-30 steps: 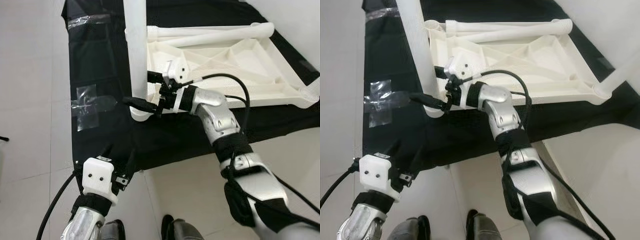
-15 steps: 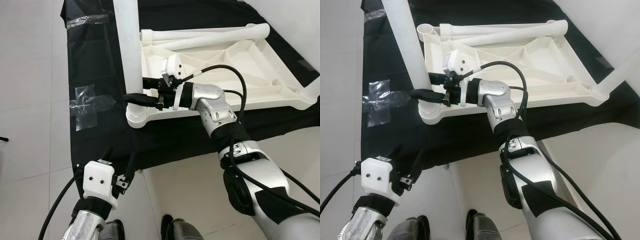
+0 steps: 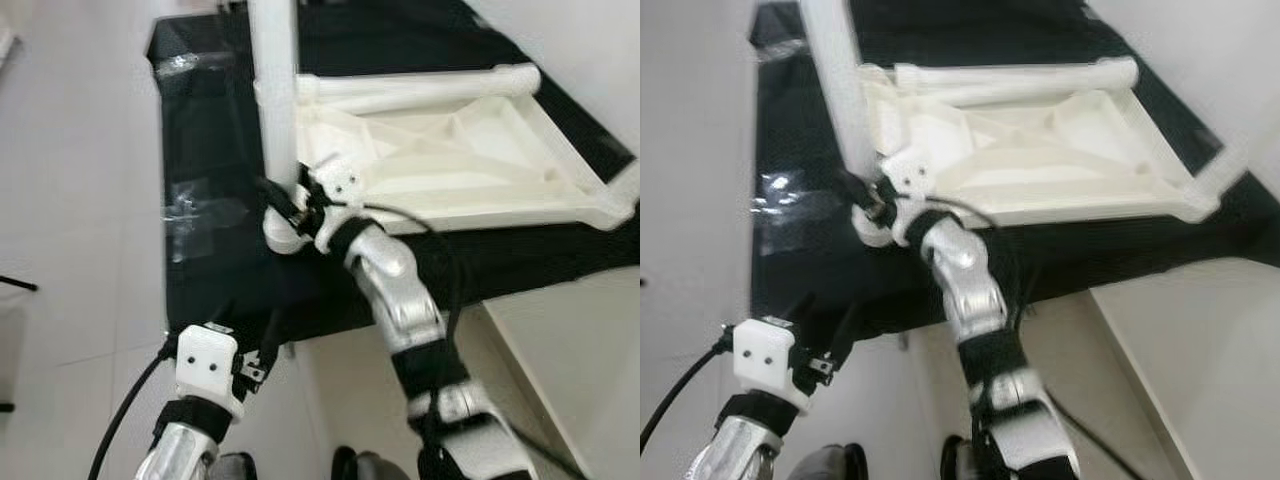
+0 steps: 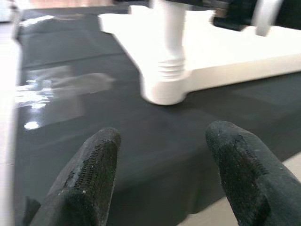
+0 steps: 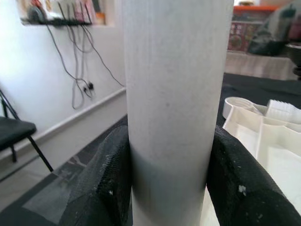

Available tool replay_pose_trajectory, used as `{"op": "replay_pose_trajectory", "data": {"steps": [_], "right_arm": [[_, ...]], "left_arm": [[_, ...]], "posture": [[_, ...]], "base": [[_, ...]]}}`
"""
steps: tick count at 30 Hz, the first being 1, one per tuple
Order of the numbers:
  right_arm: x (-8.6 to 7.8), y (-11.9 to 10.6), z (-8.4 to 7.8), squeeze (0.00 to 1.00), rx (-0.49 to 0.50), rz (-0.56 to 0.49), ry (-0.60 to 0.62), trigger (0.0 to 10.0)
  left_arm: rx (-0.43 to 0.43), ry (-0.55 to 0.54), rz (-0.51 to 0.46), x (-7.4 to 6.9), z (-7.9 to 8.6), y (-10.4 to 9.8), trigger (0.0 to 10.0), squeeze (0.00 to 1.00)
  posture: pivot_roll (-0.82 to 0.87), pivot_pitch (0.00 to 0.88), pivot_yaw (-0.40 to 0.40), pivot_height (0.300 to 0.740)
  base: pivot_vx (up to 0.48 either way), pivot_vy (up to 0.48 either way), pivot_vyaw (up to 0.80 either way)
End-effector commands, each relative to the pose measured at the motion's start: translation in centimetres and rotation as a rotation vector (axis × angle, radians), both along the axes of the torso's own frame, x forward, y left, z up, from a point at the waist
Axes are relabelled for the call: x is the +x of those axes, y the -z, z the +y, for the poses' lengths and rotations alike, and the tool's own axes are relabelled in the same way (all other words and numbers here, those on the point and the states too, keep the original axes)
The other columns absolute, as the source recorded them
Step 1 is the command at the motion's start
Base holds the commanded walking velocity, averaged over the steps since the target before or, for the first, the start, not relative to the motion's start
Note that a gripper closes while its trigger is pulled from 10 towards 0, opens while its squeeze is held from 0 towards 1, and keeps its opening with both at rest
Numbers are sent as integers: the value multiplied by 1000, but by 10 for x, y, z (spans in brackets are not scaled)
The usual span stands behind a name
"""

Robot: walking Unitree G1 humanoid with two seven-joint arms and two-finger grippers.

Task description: Building children table

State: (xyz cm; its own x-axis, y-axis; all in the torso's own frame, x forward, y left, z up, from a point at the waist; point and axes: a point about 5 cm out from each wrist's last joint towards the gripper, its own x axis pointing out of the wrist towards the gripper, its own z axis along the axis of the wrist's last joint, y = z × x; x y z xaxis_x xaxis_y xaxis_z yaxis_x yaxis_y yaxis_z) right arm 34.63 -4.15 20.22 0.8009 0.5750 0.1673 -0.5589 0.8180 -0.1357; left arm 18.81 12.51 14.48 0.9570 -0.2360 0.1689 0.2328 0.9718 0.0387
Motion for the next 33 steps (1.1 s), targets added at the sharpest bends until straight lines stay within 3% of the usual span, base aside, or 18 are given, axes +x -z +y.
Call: {"op": "replay_pose_trajectory", "data": {"steps": [1,6,7,9,10,11,14,16,19,20,22,23,25,31,32,33], "right_arm": [[-5,58,-1,0,-116,243,14,0],[9,45,0,0,-135,195,20,0],[12,41,-2,0,-137,186,23,2118],[12,41,-2,0,-137,186,23,2118],[12,38,-2,0,-145,185,32,10000],[15,29,-3,1000,-121,171,-10,10000],[13,8,-1,1000,-59,139,-122,10000],[15,-1,-3,1000,-65,97,-176,10000],[19,-20,-10,1000,-133,-6,-361,10000],[21,-24,-13,533,-184,-41,-410,10000],[21,-24,-13,533,-184,-41,-410,10000],[25,-28,-17,0,-216,-49,-442,10000],[32,-42,-19,0,-259,-75,-496,10000],[33,-59,-15,0,-242,-83,-605,9765],[33,-64,-14,0,-244,-84,-641,1882],[34,-66,-14,0,-261,-83,-651,0]], "left_arm": [[1,5,23,0,0,5,10000,0],[-2,-1,19,1,0,5,10000,0],[-2,-3,18,1,0,5,10000,0],[-2,-3,18,1,0,5,10000,0],[-3,-3,18,2,0,5,10000,0],[-3,-3,17,2,0,5,10000,0],[-2,0,16,2,0,4,10000,0],[-2,1,16,2,0,4,10000,0],[-5,1,16,2,0,3,10000,0],[-6,1,17,1,0,3,10000,0],[-6,1,17,1,0,3,10000,0],[-5,2,19,1,-1,3,10000,0],[-4,3,21,0,-1,3,10000,0],[-4,2,24,-2,-2,3,10000,0],[-3,2,25,-2,-2,3,10000,0],[-2,2,25,-2,-2,4,10000,0]], "posture": [[202,237,-94,740],[205,230,-98,740],[204,231,-97,740],[204,231,-97,740],[203,232,-96,740],[199,231,-92,740],[200,232,-91,740],[201,235,-91,740],[205,241,-89,740],[209,247,-84,740],[209,247,-84,740],[214,249,-85,740],[219,256,-88,740],[226,258,-92,740],[229,260,-92,740],[230,258,-93,740]], "base": [[0,0,0],[0,0,0],[0,0,0],[0,0,0],[0,0,0],[0,0,0],[0,0,0],[0,0,0],[0,0,0],[0,0,0],[0,0,0],[0,0,0],[0,0,0],[0,0,0],[0,0,0],[0,0,0]]}}
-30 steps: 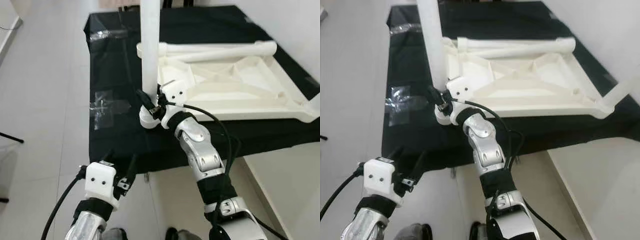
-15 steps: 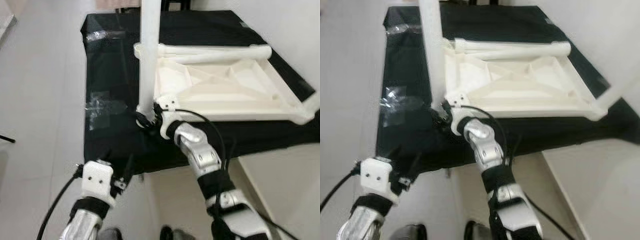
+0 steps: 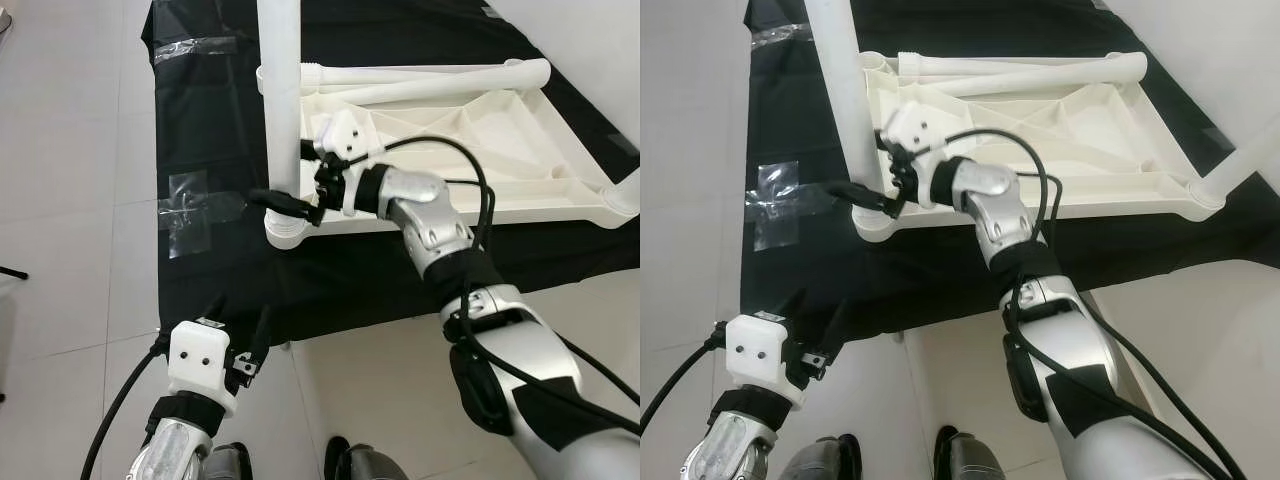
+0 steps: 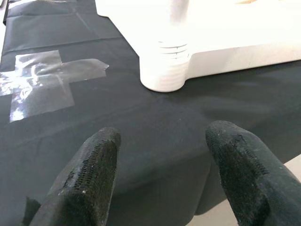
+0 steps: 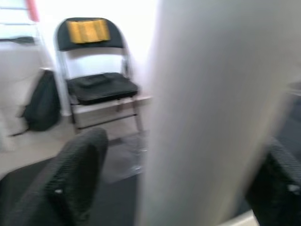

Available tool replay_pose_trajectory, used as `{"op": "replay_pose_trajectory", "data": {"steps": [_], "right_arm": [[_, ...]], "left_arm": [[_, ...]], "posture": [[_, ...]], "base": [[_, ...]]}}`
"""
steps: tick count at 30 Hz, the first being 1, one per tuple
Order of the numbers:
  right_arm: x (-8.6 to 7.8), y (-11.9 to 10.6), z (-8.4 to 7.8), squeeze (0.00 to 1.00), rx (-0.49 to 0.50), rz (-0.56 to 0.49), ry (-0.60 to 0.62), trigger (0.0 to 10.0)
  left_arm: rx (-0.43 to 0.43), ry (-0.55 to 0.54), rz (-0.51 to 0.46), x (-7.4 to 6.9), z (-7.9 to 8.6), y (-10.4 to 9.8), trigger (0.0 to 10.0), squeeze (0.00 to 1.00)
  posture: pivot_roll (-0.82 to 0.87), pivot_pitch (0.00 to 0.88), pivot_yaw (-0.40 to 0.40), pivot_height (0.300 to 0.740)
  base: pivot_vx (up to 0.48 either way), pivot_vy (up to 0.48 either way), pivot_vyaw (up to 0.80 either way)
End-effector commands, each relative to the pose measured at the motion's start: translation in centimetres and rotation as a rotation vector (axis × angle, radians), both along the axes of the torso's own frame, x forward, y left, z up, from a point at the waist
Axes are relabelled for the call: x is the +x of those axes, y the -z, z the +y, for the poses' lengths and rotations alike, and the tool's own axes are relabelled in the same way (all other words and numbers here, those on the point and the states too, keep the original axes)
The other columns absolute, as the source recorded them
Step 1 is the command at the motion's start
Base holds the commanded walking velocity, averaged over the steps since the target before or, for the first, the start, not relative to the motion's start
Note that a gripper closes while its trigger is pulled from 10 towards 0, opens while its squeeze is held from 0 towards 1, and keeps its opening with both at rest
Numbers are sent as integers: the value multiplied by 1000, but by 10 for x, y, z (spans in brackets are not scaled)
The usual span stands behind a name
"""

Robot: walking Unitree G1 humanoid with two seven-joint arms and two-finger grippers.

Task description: Building children table

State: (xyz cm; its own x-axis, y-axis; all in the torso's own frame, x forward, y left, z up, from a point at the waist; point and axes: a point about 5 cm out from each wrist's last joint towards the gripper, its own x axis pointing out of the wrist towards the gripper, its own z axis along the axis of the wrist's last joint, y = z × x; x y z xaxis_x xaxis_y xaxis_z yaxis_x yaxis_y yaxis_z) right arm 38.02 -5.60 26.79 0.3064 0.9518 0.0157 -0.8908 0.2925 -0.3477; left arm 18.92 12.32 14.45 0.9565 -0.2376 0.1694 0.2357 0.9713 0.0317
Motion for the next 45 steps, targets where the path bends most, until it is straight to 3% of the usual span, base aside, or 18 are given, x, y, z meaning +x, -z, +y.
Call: {"op": "replay_pose_trajectory", "data": {"steps": [1,10,15,16,21,22,23,26,27,34,38,39,40,41,42,43,44,45], "right_arm": [[0,-1,1,0,-11,6,-37,0],[4,0,-9,0,-3,35,-67,0],[6,13,-23,0,25,59,11,0],[10,22,-33,0,79,86,121,0],[13,28,-41,0,129,117,219,0],[14,54,-41,0,186,184,480,0],[3,84,-36,0,214,252,622,0],[3,84,-36,0,214,252,622,0],[-9,108,-34,0,214,272,775,0],[-4,97,-33,0,153,170,749,0],[-6,91,-19,0,157,173,685,0],[-6,88,-16,0,155,167,647,8392],[-8,85,-14,0,147,154,642,10000],[-8,85,-14,0,147,154,642,10000],[-8,81,-13,82,151,146,635,10000],[-8,81,-13,82,151,146,635,10000],[-8,74,-11,1000,147,133,591,10000],[-6,64,-11,1000,149,114,536,10000]], "left_arm": [[5,-1,24,-3,0,3,10000,0],[3,2,25,-3,-2,3,10000,0],[-5,4,24,0,-3,4,10000,0],[-13,3,27,1,-3,4,10000,0],[-16,3,28,1,-3,4,10000,0],[-16,5,29,0,-2,4,10000,0],[-16,6,29,0,-1,3,10000,0],[-16,6,29,0,-1,3,10000,0],[-20,5,31,1,-1,3,10000,0],[-25,4,31,2,-1,3,10000,0],[-40,-7,34,3,-2,3,10000,0],[-42,-8,34,3,-2,3,10000,0],[-42,-8,33,3,-2,3,10000,0],[-42,-8,33,3,-2,3,10000,0],[-42,-7,34,4,-3,3,10000,0],[-42,-7,34,4,-3,3,10000,0],[-42,-6,34,4,-3,3,10000,0],[-43,-6,34,4,-4,3,10000,0]], "posture": [[230,258,-93,740],[222,261,-94,740],[176,260,-94,740],[160,263,-89,740],[160,263,-89,740],[141,279,-89,740],[138,284,-87,740],[138,284,-87,740],[127,284,-84,740],[124,285,-90,740],[122,283,-95,740],[123,282,-94,740],[124,282,-93,740],[124,282,-93,740],[124,281,-94,740],[124,281,-94,740],[126,283,-97,740],[123,284,-98,740]], "base": [[0,0,0],[0,0,0],[0,0,0],[0,0,0],[0,0,0],[0,0,0],[0,0,0],[0,0,0],[0,0,0],[0,0,0],[0,0,0],[0,0,0],[0,0,0],[0,0,0],[0,0,0],[0,0,0],[0,0,0],[0,0,0]]}}
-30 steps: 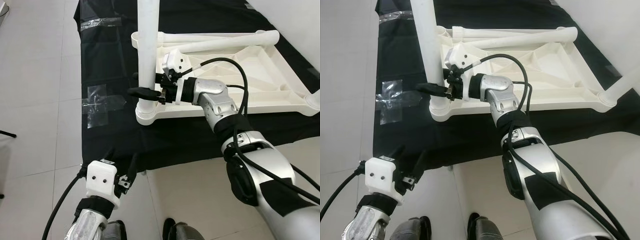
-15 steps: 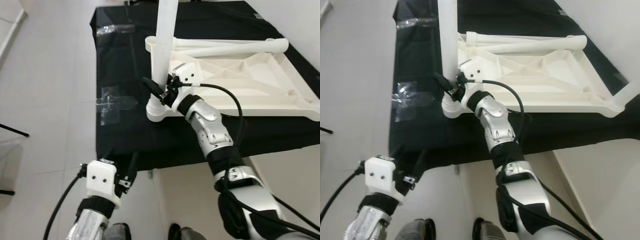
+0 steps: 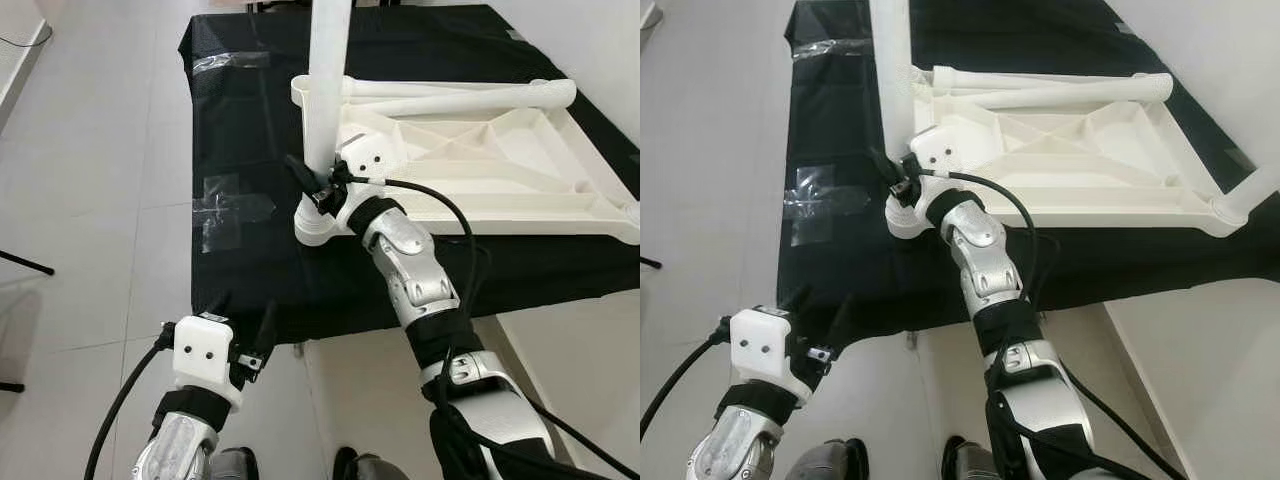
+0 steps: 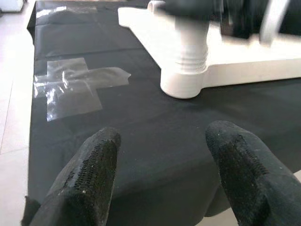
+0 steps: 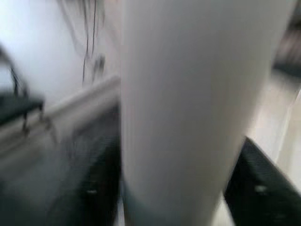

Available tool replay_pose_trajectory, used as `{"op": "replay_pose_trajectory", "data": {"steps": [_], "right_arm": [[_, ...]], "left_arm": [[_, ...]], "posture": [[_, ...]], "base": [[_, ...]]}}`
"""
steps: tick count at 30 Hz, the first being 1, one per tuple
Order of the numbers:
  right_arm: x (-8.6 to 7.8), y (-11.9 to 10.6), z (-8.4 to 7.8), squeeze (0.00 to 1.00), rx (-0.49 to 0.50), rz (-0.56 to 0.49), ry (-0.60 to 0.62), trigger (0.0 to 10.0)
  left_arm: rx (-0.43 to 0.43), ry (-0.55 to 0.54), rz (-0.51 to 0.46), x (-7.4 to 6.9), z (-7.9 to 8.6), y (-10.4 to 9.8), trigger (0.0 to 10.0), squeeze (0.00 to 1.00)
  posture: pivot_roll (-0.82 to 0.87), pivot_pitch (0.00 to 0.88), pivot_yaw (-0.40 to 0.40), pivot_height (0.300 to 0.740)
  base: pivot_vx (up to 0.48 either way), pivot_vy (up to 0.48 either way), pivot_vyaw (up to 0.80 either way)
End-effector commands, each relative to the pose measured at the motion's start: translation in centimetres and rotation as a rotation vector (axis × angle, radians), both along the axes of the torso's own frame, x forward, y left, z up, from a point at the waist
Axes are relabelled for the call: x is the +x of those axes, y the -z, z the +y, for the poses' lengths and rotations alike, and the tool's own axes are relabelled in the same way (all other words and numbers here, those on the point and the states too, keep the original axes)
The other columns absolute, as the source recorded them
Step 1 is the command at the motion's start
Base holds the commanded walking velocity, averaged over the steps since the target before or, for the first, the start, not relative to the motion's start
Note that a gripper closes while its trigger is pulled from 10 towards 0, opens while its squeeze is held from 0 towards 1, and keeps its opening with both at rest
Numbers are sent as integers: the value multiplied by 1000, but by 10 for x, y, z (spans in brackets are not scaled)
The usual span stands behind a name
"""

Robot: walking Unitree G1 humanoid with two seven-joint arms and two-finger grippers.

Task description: Building children table

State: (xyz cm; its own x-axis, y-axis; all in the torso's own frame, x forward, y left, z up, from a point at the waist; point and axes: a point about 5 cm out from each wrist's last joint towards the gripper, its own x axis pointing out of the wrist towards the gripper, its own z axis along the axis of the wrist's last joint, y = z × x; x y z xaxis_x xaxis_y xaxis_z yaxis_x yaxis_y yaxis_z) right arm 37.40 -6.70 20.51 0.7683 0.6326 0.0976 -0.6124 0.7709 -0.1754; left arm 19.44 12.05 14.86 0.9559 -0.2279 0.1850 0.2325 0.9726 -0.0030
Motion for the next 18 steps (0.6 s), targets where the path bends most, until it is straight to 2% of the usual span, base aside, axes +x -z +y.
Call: {"op": "replay_pose_trajectory", "data": {"steps": [1,2,3,4,5,9,13,17,18], "right_arm": [[2,-10,1,1000,-18,-9,-118,10000],[2,-10,1,1000,-18,-9,-118,10000],[3,-18,1,1000,-22,-26,-179,10000],[3,-27,1,0,-35,-51,-272,10000],[3,-27,1,0,-35,-51,-272,10000],[0,-44,2,0,-159,-109,-535,10000],[-1,-50,5,0,-182,-103,-612,10000],[-1,-65,14,0,-193,-121,-708,10000],[-2,-66,16,0,-191,-121,-728,8392]], "left_arm": [[-7,-2,42,-1,-1,7,10000,0],[-7,-2,42,-1,-1,7,10000,0],[-8,-2,42,-1,-2,7,10000,0],[-8,-1,43,-1,-2,7,10000,0],[-8,-1,43,-1,-2,7,10000,0],[-3,3,46,-3,-3,8,10000,0],[0,4,49,-4,-3,9,10000,0],[4,6,56,-6,-4,11,10000,0],[4,6,57,-6,-4,11,10000,0]], "posture": [[125,285,-100,740],[125,285,-100,740],[128,285,-100,740],[134,286,-100,740],[134,286,-100,740],[155,281,-105,740],[161,281,-107,740],[173,277,-107,740],[177,277,-105,740]], "base": [[0,0,0],[0,0,0],[0,0,0],[0,0,0],[0,0,0],[0,0,0],[0,0,0],[0,0,0],[0,0,0]]}}
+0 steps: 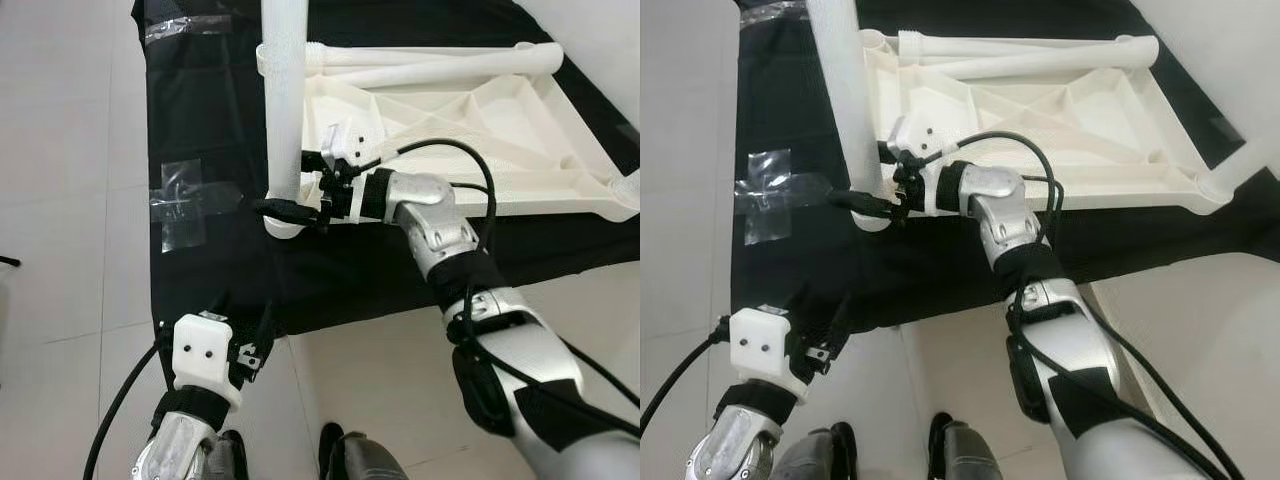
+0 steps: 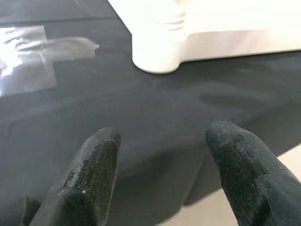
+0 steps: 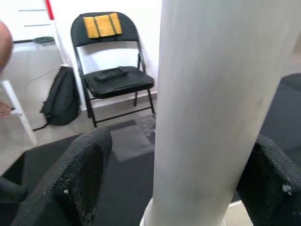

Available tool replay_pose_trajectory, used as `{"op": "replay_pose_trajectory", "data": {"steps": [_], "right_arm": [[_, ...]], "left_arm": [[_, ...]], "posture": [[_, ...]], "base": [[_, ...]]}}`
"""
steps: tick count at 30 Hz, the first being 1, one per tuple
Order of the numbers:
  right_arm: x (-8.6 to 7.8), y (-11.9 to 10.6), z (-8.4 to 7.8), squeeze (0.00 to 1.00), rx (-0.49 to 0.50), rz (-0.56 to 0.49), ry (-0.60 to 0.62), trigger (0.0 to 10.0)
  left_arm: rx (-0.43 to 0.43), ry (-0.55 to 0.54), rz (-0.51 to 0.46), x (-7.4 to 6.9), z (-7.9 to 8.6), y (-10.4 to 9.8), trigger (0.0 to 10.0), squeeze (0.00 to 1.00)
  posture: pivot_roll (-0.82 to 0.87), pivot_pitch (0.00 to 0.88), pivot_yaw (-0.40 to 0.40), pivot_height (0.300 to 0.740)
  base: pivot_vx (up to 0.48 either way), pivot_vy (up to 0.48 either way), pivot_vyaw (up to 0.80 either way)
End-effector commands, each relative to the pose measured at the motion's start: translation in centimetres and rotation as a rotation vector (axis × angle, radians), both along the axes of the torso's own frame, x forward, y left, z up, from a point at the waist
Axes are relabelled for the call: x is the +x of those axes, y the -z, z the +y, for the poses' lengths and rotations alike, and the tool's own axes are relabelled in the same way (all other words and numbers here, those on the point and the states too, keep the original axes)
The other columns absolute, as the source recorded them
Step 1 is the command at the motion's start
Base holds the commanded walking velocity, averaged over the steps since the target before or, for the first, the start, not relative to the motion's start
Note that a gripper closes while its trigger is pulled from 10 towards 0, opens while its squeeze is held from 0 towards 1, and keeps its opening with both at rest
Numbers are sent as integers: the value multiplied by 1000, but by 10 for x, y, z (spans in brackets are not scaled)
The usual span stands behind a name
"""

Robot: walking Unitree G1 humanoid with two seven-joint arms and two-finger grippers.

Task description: Building children table

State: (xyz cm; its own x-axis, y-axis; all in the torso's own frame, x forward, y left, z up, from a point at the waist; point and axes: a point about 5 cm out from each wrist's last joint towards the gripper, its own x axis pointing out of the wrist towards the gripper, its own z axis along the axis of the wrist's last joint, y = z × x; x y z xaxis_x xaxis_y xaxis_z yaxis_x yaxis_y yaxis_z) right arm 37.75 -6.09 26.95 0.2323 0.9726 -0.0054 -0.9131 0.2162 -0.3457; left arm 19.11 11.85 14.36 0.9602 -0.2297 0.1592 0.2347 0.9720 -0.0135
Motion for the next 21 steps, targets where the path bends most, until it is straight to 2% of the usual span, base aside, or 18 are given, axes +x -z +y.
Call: {"op": "replay_pose_trajectory", "data": {"steps": [1,2,8,16,18,20,21], "right_arm": [[-5,-2,10,0,-5,-18,-93,8392],[-6,-4,11,0,-2,-15,-115,0],[-7,-4,9,0,0,8,-187,0],[-5,3,0,0,31,37,-162,0],[-2,10,-7,0,76,54,-89,0],[4,27,-11,0,169,118,116,0],[4,27,-11,0,169,118,116,0]], "left_arm": [[8,4,29,-3,-2,6,10000,0],[9,4,30,-3,-2,6,10000,0],[11,6,33,-4,-1,6,10000,0],[11,7,36,-3,-1,7,10000,0],[10,6,37,-3,0,7,10000,0],[8,4,37,-2,0,7,10000,0],[8,4,37,-2,0,7,10000,0]], "posture": [[177,277,-105,740],[179,278,-104,740],[178,284,-101,740],[166,287,-102,740],[160,287,-100,740],[153,286,-100,740],[153,286,-100,740]], "base": [[0,0,0],[0,0,0],[0,0,0],[0,0,0],[0,0,0],[0,0,0],[0,0,0]]}}
